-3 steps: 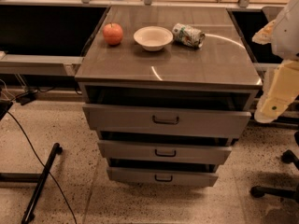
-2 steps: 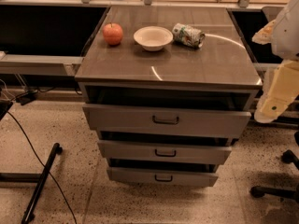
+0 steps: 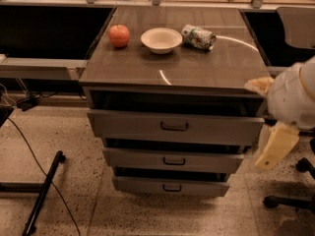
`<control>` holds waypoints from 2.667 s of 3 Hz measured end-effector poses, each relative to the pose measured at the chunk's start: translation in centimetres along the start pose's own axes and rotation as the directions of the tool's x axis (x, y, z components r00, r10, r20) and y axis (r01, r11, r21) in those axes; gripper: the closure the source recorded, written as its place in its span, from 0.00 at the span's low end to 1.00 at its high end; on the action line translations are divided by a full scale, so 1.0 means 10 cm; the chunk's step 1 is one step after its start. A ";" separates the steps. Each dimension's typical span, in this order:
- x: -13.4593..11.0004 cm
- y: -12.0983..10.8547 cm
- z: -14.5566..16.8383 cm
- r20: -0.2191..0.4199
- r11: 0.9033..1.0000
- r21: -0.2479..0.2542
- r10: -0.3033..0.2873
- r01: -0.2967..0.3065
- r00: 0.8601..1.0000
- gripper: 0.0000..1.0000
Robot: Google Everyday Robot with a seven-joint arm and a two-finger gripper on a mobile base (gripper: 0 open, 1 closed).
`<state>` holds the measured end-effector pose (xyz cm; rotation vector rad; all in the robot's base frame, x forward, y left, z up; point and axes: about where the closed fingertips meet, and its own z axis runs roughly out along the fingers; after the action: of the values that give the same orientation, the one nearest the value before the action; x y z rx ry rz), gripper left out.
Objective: Open middle drawer
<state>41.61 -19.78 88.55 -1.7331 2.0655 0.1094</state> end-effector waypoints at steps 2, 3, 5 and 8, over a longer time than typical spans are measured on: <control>0.21 0.09 0.30 0.060 0.999 0.007 0.034 -0.034 0.998 0.00; 0.33 0.19 0.94 0.186 0.996 -0.051 0.082 -0.073 0.979 0.00; 0.66 0.23 1.77 0.490 0.998 -0.040 0.067 -0.055 0.869 0.00; 0.98 0.44 2.91 0.450 0.988 -0.043 -0.110 0.145 0.886 0.00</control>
Offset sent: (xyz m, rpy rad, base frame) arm 0.0158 -0.0056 -0.0609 0.1057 0.0192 -0.0310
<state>44.34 -18.07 57.68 -1.6897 1.6253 0.5042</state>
